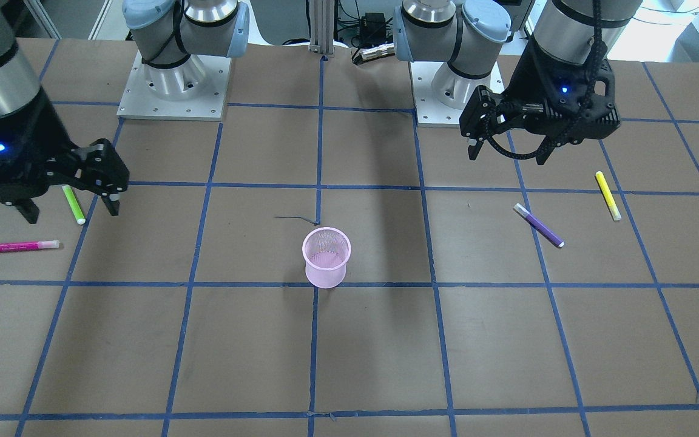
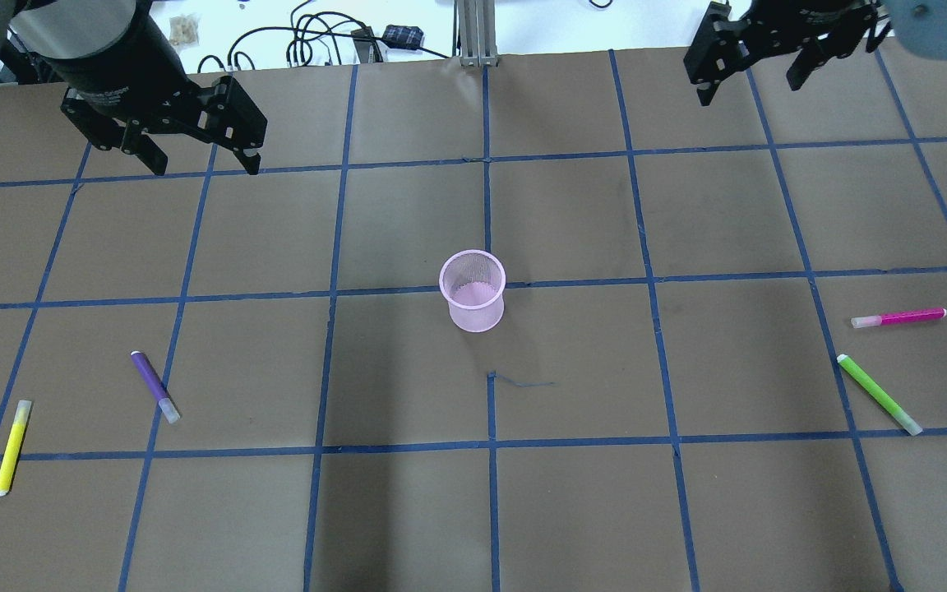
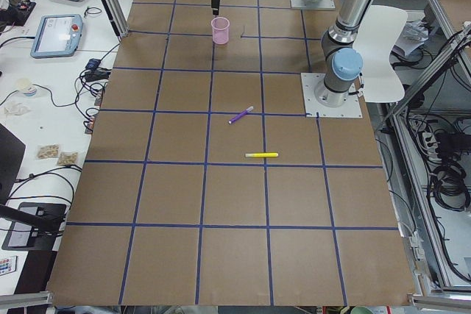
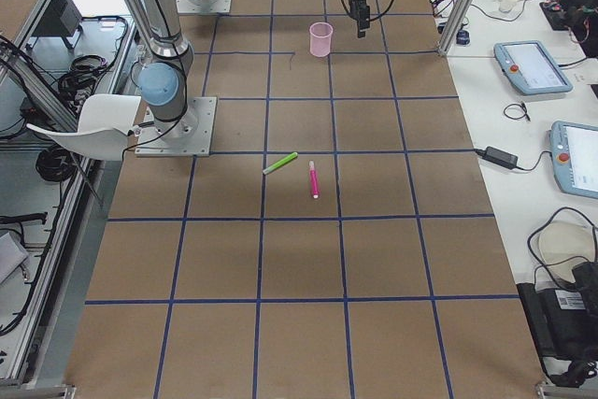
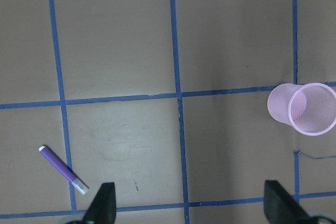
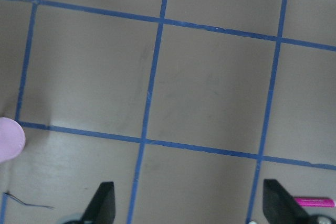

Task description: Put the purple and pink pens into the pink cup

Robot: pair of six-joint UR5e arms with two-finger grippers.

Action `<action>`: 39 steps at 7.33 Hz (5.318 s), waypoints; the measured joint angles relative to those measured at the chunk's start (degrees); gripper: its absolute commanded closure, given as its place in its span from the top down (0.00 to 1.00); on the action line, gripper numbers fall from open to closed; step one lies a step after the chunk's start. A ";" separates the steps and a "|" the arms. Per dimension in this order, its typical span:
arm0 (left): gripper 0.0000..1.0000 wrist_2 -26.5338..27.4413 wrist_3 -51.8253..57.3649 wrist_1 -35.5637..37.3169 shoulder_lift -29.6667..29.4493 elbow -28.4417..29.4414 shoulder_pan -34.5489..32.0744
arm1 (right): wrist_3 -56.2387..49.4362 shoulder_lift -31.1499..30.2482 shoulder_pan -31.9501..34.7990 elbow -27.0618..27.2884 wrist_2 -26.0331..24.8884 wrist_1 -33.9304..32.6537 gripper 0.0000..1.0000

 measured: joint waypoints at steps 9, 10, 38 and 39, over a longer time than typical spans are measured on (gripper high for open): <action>1.00 -4.70 -8.22 20.46 -13.45 -20.81 26.96 | -107.64 20.57 -43.84 3.15 22.24 4.69 0.91; 1.00 -4.50 -8.53 21.41 -14.49 -21.19 27.11 | -115.56 23.26 -44.61 3.92 25.78 5.50 0.88; 0.00 -0.27 -8.25 18.55 -16.42 -15.36 27.01 | -50.41 6.23 5.61 0.16 6.42 0.76 0.08; 0.00 -0.33 -8.54 18.40 -15.71 -15.27 26.29 | -42.56 8.52 12.54 0.16 1.44 -2.92 0.08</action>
